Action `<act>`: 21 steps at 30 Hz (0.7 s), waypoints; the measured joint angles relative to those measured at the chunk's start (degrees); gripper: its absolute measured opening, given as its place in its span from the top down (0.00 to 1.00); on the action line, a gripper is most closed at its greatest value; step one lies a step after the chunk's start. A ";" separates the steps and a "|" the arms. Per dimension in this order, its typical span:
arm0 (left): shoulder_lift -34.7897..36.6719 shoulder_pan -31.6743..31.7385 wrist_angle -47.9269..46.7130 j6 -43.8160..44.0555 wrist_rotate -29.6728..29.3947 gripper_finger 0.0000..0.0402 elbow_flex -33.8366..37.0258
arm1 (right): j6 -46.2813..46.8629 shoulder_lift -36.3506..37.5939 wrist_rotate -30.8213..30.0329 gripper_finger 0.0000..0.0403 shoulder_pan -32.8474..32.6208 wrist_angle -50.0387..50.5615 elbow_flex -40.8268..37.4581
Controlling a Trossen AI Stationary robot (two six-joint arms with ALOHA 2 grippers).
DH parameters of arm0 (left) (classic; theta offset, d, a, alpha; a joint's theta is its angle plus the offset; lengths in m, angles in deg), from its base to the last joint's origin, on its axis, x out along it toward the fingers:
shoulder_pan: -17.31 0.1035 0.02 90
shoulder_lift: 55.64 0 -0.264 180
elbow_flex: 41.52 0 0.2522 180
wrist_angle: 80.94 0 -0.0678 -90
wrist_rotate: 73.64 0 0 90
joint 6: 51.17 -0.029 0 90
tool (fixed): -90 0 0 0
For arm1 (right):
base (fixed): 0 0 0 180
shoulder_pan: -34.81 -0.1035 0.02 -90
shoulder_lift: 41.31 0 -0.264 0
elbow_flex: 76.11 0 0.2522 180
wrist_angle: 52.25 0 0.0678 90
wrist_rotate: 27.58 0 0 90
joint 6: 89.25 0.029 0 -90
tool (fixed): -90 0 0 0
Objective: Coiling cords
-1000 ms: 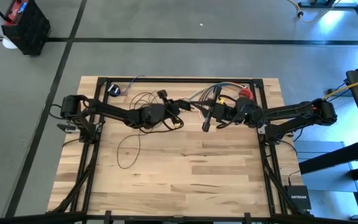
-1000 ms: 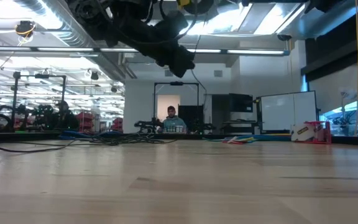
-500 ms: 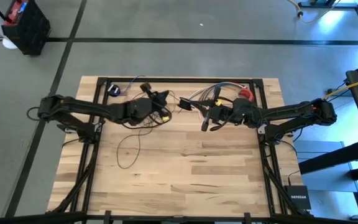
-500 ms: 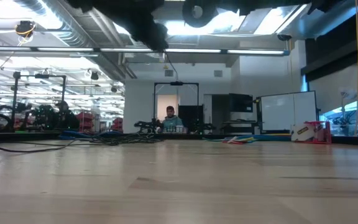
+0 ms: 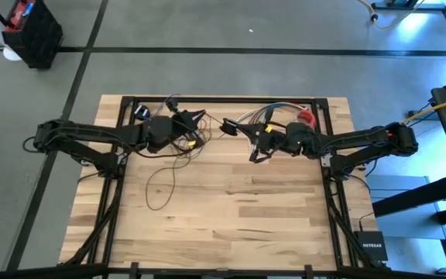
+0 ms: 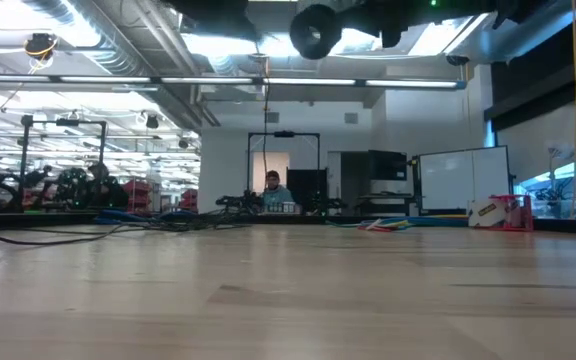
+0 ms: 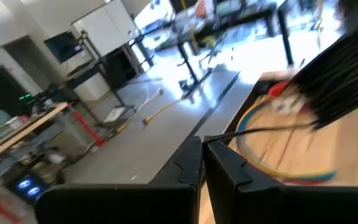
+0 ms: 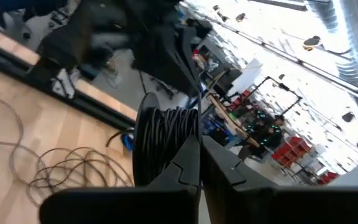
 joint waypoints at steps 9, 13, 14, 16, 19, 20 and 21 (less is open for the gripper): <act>-0.11 -1.00 1.74 6.11 5.17 0.98 0.02 | 1.24 -6.02 -1.81 0.99 2.76 -1.22 2.28; -0.15 -1.07 1.43 9.19 6.40 0.98 0.02 | 2.05 -9.86 -3.02 0.99 3.14 -1.35 4.74; -0.14 -1.07 1.18 9.97 6.42 0.98 0.02 | 2.39 -10.64 -3.78 0.99 3.23 -1.53 5.37; -0.15 -1.23 0.59 11.65 6.44 0.98 0.02 | 3.46 -11.97 -5.12 0.99 3.32 -1.55 6.54; -0.15 -1.53 -0.50 13.81 6.46 0.98 0.02 | 4.59 -13.53 -7.89 0.99 3.22 -1.46 7.96; -0.15 -1.66 -1.11 14.31 6.46 0.98 0.02 | 4.59 -13.87 -9.40 0.99 3.21 -1.42 8.27; -0.15 -1.81 -1.87 14.65 6.48 0.98 0.02 | 4.57 -14.06 -10.72 0.99 3.23 -1.51 8.55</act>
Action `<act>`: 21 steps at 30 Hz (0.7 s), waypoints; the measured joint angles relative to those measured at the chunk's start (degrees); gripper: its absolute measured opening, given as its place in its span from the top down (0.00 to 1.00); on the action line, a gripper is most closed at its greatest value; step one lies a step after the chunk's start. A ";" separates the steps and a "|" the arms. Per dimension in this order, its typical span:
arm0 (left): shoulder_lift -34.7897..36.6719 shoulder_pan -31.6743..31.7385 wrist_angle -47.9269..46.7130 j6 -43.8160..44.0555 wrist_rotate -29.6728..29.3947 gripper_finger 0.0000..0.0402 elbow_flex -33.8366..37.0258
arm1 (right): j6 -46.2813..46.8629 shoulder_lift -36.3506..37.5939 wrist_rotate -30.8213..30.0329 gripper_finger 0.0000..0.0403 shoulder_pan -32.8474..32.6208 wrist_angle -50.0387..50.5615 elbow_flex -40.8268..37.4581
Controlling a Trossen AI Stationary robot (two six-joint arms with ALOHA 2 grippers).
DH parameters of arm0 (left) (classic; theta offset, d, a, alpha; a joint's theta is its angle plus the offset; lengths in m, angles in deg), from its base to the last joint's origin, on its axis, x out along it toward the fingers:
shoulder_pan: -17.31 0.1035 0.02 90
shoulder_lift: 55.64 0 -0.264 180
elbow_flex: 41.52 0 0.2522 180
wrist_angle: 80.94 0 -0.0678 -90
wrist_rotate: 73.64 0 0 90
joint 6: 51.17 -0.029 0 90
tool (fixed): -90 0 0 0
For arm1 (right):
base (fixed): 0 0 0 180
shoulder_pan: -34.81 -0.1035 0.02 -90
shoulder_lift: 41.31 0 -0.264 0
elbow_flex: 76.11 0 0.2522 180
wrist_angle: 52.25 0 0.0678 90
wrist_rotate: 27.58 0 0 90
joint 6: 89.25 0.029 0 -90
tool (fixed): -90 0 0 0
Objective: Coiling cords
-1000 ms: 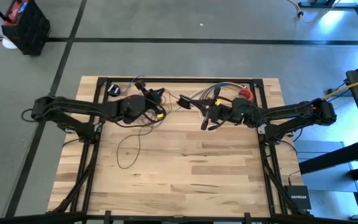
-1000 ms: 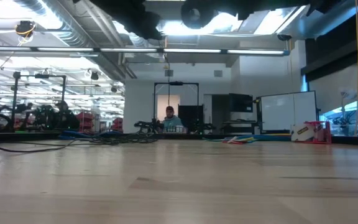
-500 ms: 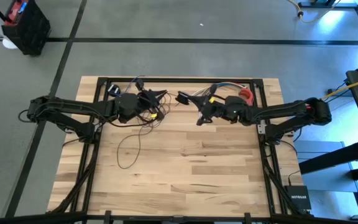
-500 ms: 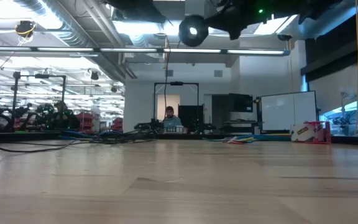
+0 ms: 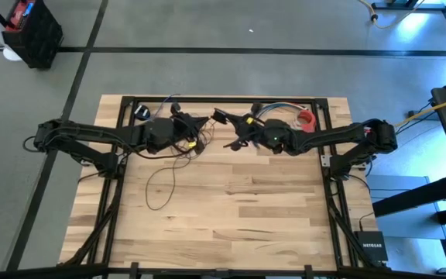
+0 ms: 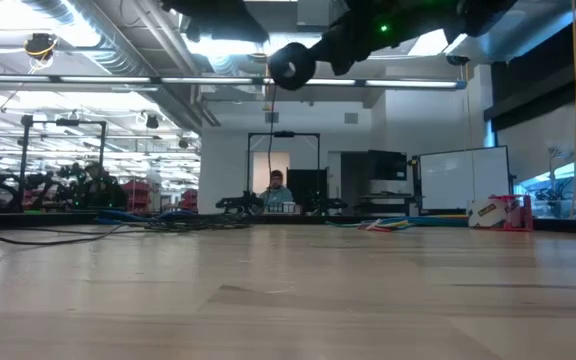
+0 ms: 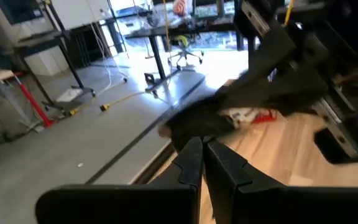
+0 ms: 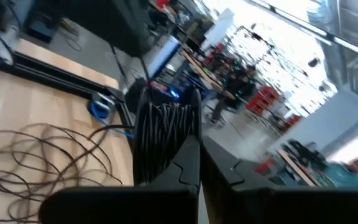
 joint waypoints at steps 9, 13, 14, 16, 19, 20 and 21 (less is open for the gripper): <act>-0.50 -0.98 -0.90 3.25 1.03 0.98 -0.07 | 0.40 -0.11 -1.59 0.99 0.07 -0.24 0.07; -3.04 -1.07 4.99 3.01 3.17 0.98 -0.07 | 1.73 -0.11 0.78 0.99 0.04 -0.21 0.07; -3.90 -1.05 6.77 2.74 3.20 0.98 -0.07 | 1.73 -0.11 0.75 0.99 0.04 -0.31 0.07; -5.48 -0.99 9.42 2.23 3.20 0.98 -0.07 | 1.74 -0.11 0.56 0.99 0.07 -0.20 0.07; -7.75 -1.00 13.13 1.40 3.18 0.98 -0.07 | 1.75 -0.11 0.60 0.99 0.07 -0.26 0.07; -8.48 -1.00 14.21 1.32 3.18 0.98 -0.07 | 1.77 -0.09 0.61 0.99 0.05 -0.32 0.07; -9.07 -1.04 15.14 1.17 3.25 0.98 -0.07 | 1.92 -0.09 0.60 0.99 0.04 -0.31 0.07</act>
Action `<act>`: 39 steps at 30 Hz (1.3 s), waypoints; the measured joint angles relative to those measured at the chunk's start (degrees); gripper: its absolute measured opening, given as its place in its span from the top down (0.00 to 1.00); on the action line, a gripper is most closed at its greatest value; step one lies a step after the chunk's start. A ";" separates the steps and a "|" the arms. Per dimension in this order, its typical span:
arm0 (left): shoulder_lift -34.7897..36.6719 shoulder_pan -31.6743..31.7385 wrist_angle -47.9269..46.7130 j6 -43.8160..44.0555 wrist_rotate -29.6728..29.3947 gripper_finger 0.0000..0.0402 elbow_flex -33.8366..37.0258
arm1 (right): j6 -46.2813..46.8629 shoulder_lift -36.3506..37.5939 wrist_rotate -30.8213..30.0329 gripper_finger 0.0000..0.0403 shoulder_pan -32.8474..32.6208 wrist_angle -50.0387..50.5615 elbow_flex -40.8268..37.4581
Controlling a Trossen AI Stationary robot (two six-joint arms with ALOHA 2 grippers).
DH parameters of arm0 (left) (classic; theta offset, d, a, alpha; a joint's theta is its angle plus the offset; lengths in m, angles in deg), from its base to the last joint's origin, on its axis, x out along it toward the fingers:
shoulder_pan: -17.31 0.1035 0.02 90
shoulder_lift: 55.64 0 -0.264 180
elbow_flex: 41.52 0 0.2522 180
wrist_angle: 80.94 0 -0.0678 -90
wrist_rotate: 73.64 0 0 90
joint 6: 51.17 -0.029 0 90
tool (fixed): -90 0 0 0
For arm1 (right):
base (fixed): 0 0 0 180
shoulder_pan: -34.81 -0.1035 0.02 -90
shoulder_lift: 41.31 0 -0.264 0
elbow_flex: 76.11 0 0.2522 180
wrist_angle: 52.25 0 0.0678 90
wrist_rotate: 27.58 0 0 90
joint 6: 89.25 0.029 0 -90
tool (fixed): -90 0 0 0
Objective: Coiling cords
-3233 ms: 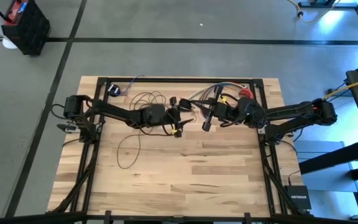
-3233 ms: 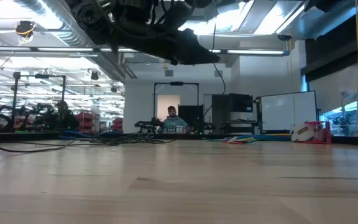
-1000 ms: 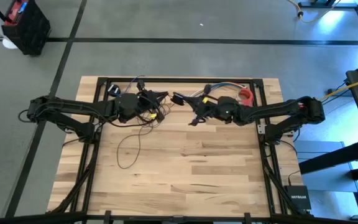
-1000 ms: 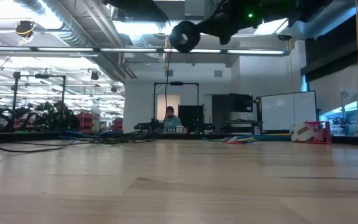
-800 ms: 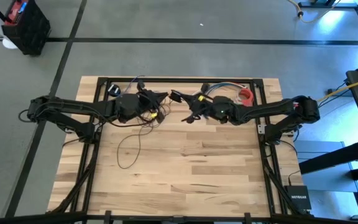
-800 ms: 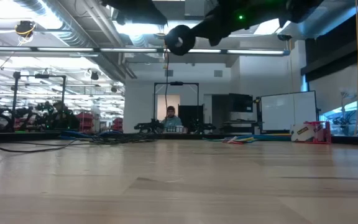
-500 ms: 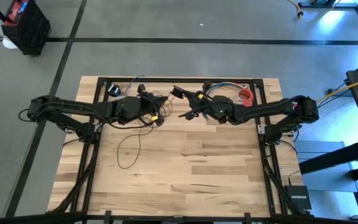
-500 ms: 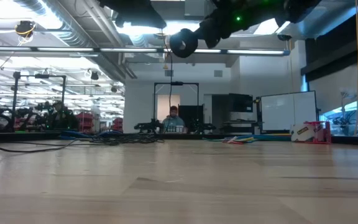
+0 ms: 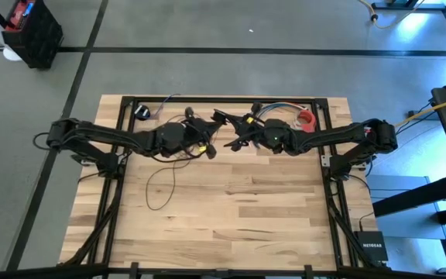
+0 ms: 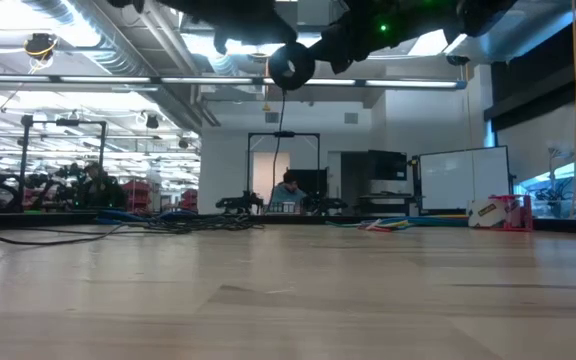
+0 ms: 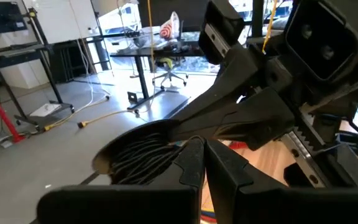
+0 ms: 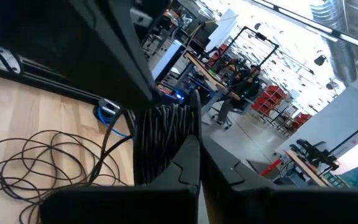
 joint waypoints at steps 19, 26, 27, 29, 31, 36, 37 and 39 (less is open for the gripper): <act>-7.25 0.08 7.78 -1.89 0.57 0.98 -0.11 | 8.19 -0.02 2.70 0.99 0.04 -4.45 0.28; -9.72 0.13 10.38 -3.56 0.86 0.98 -0.11 | 9.03 -0.02 3.67 0.99 -0.02 -7.84 0.57; -9.81 0.13 10.27 -4.63 0.88 0.98 -0.11 | 9.03 -0.02 3.68 0.99 -0.01 -8.12 0.57; -9.88 0.15 9.30 -5.99 0.88 0.98 -0.11 | 9.03 -0.02 3.91 0.99 0.00 -8.28 0.59; -10.08 0.38 9.04 -6.93 0.35 0.98 -0.11 | 9.08 -0.02 4.08 0.99 -0.02 -8.32 0.59; -10.12 1.29 6.70 -8.77 -1.35 0.98 -0.11 | 10.81 0.31 6.22 0.99 0.00 -8.26 0.66; -10.12 1.63 5.97 -8.77 -1.35 0.98 -0.11 | 11.13 0.57 6.59 0.99 0.00 -8.22 0.66; -10.12 2.17 4.26 -8.76 -1.33 0.98 -0.11 | 11.35 1.72 6.99 0.99 -0.01 -7.27 0.66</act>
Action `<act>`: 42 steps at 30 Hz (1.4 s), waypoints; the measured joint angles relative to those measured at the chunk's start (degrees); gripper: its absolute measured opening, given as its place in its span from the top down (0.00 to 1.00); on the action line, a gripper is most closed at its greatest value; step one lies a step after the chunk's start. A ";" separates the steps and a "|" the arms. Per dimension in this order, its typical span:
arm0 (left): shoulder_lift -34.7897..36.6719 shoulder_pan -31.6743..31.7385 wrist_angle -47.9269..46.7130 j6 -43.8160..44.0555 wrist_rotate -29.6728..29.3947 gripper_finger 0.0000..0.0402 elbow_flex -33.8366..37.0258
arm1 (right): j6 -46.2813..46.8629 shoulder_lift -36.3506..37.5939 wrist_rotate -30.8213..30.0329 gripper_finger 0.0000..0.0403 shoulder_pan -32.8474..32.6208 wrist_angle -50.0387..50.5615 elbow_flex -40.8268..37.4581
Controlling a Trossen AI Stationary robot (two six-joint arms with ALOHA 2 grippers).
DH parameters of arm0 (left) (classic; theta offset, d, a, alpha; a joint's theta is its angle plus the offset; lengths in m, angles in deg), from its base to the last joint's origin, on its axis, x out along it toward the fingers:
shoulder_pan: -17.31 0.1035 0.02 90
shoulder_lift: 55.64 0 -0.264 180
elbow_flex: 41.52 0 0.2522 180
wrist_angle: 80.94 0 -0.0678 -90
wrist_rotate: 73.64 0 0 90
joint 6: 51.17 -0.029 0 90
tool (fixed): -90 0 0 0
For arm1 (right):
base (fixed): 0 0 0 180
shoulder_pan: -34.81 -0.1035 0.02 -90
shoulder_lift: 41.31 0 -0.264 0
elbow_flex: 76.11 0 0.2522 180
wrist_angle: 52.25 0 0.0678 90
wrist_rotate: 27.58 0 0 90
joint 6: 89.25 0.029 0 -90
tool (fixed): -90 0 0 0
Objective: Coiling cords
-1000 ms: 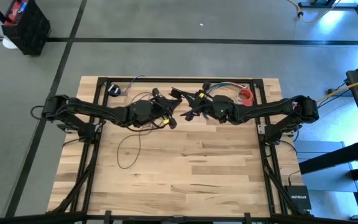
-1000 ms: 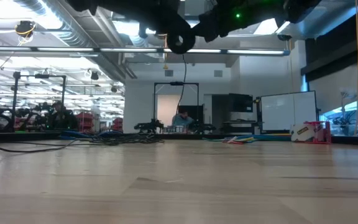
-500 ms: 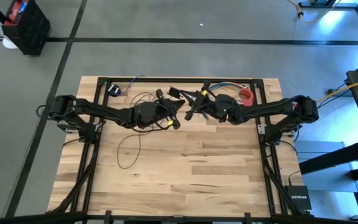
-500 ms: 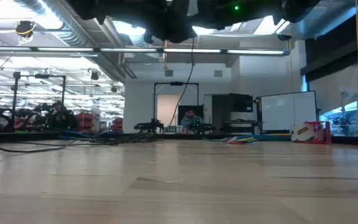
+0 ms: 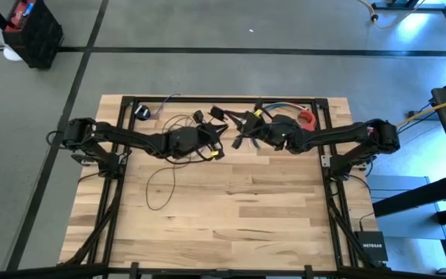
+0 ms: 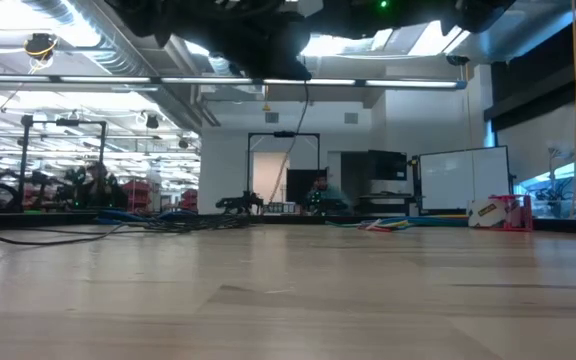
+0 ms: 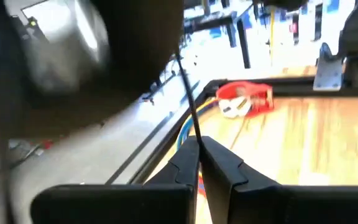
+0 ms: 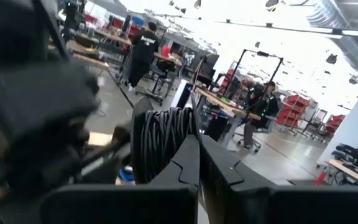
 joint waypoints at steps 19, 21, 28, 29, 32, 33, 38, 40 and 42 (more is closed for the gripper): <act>-0.07 3.10 -4.81 -2.80 -0.12 1.00 0.04 | -3.33 8.87 -1.12 0.99 -5.10 6.92 0.13; -0.04 3.41 -5.62 -3.45 -0.75 1.00 0.01 | -3.50 9.67 -1.25 0.99 -5.59 9.23 0.13; 1.72 4.09 -9.16 -7.84 -4.90 1.00 0.11 | -4.96 10.61 -4.32 0.99 -7.52 15.50 0.13; 2.46 4.08 -9.77 -8.52 -5.75 1.00 0.13 | -5.35 10.61 -4.87 0.99 -7.58 16.49 0.14; 4.99 4.08 -12.21 -10.86 -7.53 1.00 0.24 | -5.31 10.72 -5.45 0.99 -7.58 18.37 0.24; 5.88 4.09 -12.94 -11.33 -7.70 1.00 0.23 | -5.27 10.76 -5.55 0.99 -7.58 18.71 0.24; 9.90 4.08 -16.34 -14.19 -7.78 0.99 0.22 | -5.62 10.76 -3.17 0.99 -7.58 19.17 0.24; 11.23 4.08 -16.72 -15.78 -7.80 0.99 0.22 | -5.60 10.76 -2.96 0.99 -7.58 20.29 0.24; 12.77 4.08 -16.79 -17.00 -7.80 0.99 0.26 | -5.62 10.76 -2.96 0.99 -7.58 21.79 0.26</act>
